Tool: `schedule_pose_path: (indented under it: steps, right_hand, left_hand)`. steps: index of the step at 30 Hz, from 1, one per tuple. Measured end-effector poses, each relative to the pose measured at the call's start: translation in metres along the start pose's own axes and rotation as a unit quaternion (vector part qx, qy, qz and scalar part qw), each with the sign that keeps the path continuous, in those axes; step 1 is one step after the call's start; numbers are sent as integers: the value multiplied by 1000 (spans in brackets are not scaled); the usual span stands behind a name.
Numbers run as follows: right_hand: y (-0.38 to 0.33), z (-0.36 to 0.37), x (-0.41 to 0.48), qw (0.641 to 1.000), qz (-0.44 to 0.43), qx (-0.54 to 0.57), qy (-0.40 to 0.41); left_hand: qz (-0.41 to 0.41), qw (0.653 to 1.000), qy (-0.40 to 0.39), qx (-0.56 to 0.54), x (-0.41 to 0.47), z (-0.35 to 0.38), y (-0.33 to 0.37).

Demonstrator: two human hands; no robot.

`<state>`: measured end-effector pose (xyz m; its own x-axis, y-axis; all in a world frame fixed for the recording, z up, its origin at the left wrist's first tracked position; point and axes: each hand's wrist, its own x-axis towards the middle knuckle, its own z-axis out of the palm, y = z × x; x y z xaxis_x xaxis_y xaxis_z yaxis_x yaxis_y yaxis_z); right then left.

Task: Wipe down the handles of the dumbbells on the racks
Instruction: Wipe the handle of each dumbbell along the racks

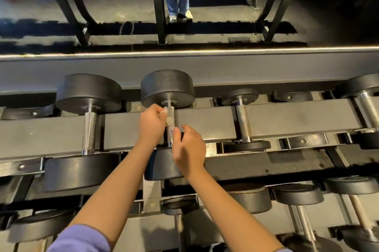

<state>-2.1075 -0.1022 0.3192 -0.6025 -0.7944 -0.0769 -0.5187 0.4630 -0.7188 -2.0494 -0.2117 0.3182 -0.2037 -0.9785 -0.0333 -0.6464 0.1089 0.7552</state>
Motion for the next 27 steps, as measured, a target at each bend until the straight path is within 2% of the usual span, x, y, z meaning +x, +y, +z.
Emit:
schedule_pose_path:
  steps: [4, 12, 18, 27]
  right_hand:
    - [1, 2, 1, 999, -2, -32, 13]
    - [-1, 4, 0, 1000, 2, 0, 15]
    - [1, 5, -2, 998, -13, 47, 40]
    - [-5, 2, 0, 999, 26, -7, 23]
  left_hand:
    - [-9, 1000, -17, -18, -4, 5, -5]
    - [-35, 995, -94, -14, -12, -6, -6]
    - [-47, 997, -62, -1, -17, -1, 1]
    - [-31, 998, -27, -42, -6, 3, 1]
